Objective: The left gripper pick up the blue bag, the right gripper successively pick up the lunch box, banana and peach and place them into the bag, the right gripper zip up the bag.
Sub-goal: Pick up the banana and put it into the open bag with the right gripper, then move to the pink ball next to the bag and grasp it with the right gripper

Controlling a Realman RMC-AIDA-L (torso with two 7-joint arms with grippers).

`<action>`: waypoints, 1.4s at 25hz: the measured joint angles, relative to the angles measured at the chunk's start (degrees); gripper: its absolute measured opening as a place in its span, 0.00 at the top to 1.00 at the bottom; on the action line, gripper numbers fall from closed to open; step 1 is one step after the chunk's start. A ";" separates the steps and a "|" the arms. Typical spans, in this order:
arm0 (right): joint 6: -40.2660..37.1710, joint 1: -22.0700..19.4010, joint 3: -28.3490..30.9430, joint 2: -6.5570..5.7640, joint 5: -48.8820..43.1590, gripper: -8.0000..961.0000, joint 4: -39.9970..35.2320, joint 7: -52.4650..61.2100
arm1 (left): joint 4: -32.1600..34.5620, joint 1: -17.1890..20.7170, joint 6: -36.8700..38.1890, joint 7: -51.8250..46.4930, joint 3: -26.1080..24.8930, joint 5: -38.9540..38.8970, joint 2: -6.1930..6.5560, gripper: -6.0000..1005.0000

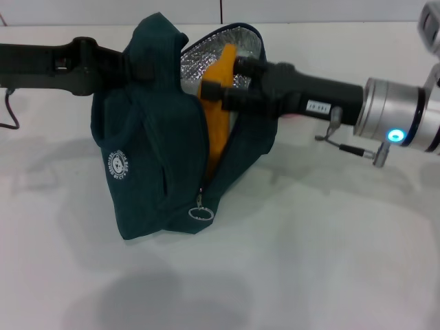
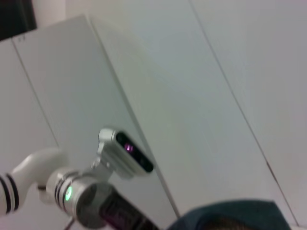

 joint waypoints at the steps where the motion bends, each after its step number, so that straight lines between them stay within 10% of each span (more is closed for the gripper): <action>1: -0.15 0.19 0.61 -0.06 -0.06 0.10 -0.12 0.80 | 0.00 0.01 0.00 -0.02 0.00 0.00 -0.01 0.96; 13: 2.11 5.60 3.14 -0.73 -10.99 0.09 -1.99 7.64 | 0.00 0.32 -0.03 -0.09 0.00 0.00 0.02 0.96; 23: 0.24 3.70 6.16 -3.72 -19.18 0.09 -8.79 8.91 | 0.00 0.02 -0.22 -0.43 0.00 0.00 0.31 0.96; 30: -3.70 3.54 18.08 -5.78 -38.16 0.09 -18.58 21.18 | 0.00 -0.06 -0.29 -0.54 0.00 0.00 0.33 0.96; 35: -7.58 2.04 29.59 -4.66 -47.48 0.09 -23.17 25.83 | -0.06 -0.16 -0.38 -0.54 -0.07 0.00 0.33 0.96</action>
